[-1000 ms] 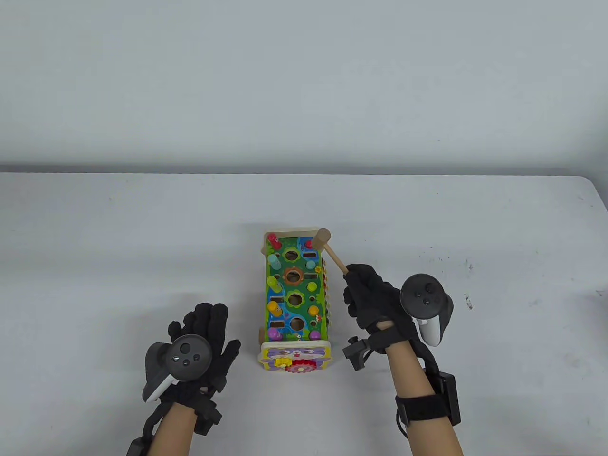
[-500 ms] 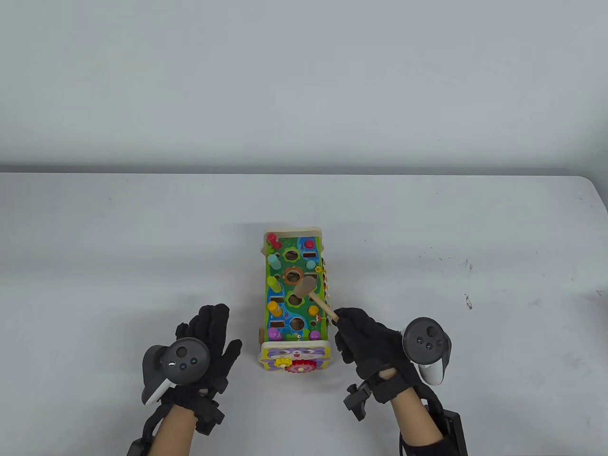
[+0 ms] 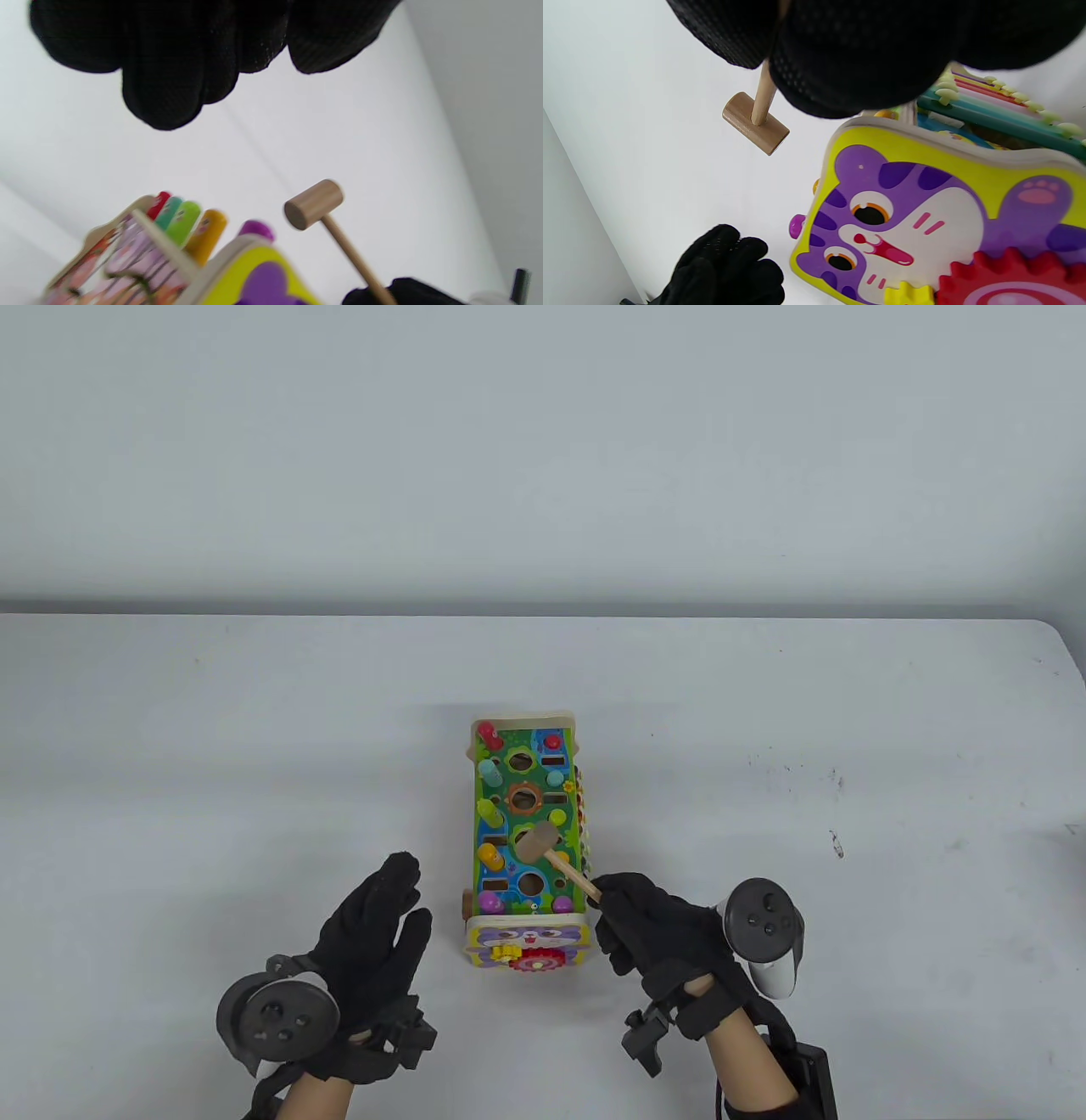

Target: Whack-a-mole

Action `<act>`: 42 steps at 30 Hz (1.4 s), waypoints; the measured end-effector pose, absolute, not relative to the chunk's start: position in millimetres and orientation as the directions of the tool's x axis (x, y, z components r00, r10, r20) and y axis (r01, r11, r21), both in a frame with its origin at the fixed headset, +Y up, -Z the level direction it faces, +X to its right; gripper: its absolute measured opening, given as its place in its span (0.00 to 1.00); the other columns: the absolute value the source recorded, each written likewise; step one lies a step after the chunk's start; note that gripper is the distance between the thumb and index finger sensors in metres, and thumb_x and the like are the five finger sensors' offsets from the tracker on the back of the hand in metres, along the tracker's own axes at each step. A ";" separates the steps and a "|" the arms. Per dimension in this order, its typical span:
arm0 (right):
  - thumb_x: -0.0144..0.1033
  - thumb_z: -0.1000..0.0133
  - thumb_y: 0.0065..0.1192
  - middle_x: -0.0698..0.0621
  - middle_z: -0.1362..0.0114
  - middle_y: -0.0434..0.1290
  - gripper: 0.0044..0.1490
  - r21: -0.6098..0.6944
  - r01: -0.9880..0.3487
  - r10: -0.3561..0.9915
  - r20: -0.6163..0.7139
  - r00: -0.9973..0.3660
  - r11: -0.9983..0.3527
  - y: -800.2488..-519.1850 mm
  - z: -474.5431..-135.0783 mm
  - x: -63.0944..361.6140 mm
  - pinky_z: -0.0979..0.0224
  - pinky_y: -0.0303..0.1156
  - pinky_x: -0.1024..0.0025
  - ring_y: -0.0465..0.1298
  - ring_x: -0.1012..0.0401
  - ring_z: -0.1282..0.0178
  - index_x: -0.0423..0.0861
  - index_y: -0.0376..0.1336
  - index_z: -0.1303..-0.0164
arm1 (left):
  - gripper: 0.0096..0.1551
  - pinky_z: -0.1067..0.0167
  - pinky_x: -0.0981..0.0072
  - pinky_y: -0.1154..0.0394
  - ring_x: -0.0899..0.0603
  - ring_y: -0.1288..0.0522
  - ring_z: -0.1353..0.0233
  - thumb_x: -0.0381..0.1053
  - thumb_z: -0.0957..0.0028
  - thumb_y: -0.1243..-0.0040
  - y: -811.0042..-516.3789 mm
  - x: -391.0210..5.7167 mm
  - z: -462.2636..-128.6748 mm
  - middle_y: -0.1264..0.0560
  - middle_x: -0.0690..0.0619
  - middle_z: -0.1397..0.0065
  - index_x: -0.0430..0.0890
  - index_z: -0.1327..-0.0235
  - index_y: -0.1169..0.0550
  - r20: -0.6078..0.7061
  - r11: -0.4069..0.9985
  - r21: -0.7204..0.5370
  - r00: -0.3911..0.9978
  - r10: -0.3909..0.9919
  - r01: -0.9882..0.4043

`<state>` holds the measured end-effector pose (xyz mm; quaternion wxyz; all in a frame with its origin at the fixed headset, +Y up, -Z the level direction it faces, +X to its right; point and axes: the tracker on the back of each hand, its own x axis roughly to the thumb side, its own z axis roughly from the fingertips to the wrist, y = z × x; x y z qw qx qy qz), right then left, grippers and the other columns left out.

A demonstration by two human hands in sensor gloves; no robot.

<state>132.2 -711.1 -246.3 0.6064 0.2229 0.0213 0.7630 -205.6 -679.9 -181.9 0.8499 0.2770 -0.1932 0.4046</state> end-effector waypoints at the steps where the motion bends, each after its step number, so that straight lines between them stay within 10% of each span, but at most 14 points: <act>1: 0.38 0.37 0.51 0.44 0.58 0.78 0.28 0.309 -0.917 0.937 0.315 -0.154 -0.254 -710.3 -245.7 131.7 0.57 0.74 0.51 0.79 0.57 0.73 0.29 0.66 0.40 | 0.35 0.47 0.35 0.26 0.33 0.18 0.48 0.50 0.43 0.46 -677.7 -203.6 -178.9 0.24 0.33 0.36 0.35 0.25 0.32 0.572 0.502 0.318 0.585 0.575 -0.805; 8: 0.38 0.37 0.51 0.44 0.58 0.78 0.28 0.407 -0.899 0.950 0.312 -0.032 -0.164 -705.8 -239.6 122.2 0.57 0.74 0.51 0.79 0.57 0.73 0.29 0.66 0.40 | 0.33 0.57 0.41 0.21 0.38 0.14 0.59 0.52 0.42 0.45 -685.4 -171.4 -177.0 0.17 0.36 0.46 0.33 0.31 0.25 0.603 0.427 0.038 0.361 0.711 -0.904; 19: 0.39 0.37 0.53 0.44 0.59 0.79 0.28 0.607 -0.778 0.960 0.278 0.021 -0.158 -709.7 -230.6 95.1 0.57 0.75 0.51 0.80 0.57 0.74 0.30 0.68 0.42 | 0.38 0.42 0.28 0.31 0.26 0.21 0.41 0.52 0.42 0.45 -716.3 -133.5 -185.8 0.28 0.28 0.31 0.33 0.23 0.35 0.461 0.295 -0.287 0.139 0.877 -0.911; 42: 0.41 0.36 0.52 0.39 0.53 0.79 0.28 0.645 -0.734 0.960 0.279 -0.031 -0.211 -713.6 -227.6 86.3 0.53 0.72 0.45 0.82 0.50 0.67 0.31 0.70 0.43 | 0.28 0.37 0.21 0.39 0.22 0.27 0.34 0.49 0.41 0.47 -722.8 -133.8 -184.2 0.32 0.29 0.26 0.39 0.31 0.29 0.393 0.083 -0.312 -0.049 0.918 -0.946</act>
